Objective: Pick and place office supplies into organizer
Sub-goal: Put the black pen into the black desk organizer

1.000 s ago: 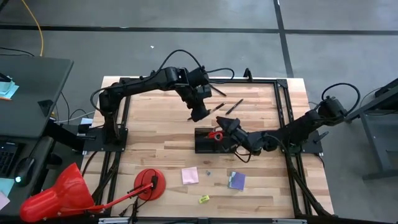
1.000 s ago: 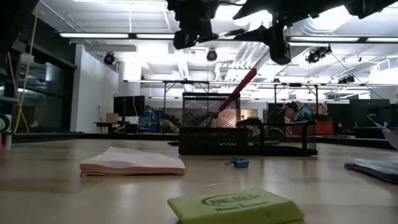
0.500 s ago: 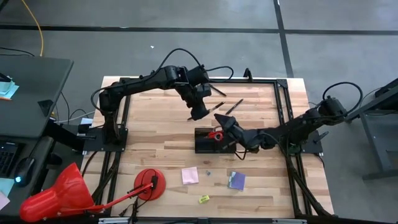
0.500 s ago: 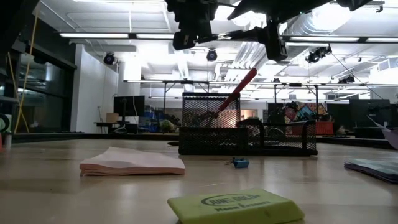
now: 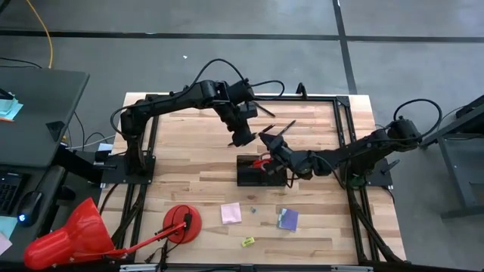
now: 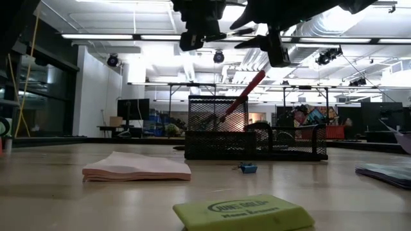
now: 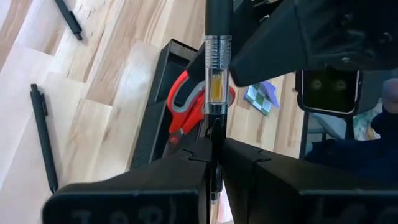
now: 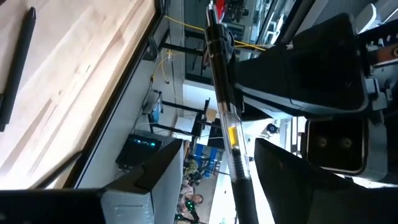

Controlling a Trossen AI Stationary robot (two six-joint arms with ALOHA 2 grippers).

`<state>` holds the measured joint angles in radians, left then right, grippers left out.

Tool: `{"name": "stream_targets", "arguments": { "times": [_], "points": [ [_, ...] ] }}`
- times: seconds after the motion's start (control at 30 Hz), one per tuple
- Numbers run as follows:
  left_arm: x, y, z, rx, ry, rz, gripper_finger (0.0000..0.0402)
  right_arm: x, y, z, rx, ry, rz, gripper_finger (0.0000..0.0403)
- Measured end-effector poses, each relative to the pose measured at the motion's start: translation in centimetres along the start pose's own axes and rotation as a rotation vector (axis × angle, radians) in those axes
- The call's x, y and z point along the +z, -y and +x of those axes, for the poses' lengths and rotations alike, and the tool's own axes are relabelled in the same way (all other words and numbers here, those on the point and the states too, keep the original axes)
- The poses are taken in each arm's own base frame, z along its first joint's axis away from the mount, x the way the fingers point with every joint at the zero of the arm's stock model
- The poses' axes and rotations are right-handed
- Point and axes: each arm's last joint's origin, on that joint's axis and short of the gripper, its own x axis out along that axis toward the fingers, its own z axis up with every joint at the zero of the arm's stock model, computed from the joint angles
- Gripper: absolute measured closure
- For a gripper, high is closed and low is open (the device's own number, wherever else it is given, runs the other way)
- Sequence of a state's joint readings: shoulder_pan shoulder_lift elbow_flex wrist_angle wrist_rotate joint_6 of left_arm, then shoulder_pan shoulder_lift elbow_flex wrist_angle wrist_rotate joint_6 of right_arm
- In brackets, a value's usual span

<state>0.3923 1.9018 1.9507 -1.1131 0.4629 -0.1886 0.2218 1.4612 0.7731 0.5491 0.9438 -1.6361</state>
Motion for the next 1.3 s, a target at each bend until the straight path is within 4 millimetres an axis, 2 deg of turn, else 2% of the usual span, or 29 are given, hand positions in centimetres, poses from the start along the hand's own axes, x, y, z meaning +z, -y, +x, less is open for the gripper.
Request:
{"name": "stream_targets", "arguments": {
  "times": [0.17, 0.3, 0.83, 1.13, 1.3],
  "points": [
    [0.0, 0.0, 0.0, -0.002, 0.004, 0.002, 0.0394, -0.2, 0.0, 0.3, 0.001, -0.002, 0.006, 0.0218],
    [0.0, 0.0, 0.0, -0.001, 0.004, 0.004, 0.0394, -0.4, 0.0, 0.4, 0.002, -0.009, 0.018, 0.0240],
    [0.1, 0.6, 0.1, -0.053, 0.010, 0.015, 0.0392, -0.5, 0.4, 0.4, -0.030, -0.053, 0.119, 0.0385],
    [0.0, 0.7, 0.0, -0.041, 0.011, 0.043, 0.0322, -0.9, 0.4, 0.4, -0.041, -0.184, 0.269, 0.0386],
    [-0.3, 0.4, 0.2, 0.057, -0.012, 0.047, 0.0289, -1.4, 0.3, 0.4, -0.046, -0.315, 0.333, 0.0387]
  ]
}}
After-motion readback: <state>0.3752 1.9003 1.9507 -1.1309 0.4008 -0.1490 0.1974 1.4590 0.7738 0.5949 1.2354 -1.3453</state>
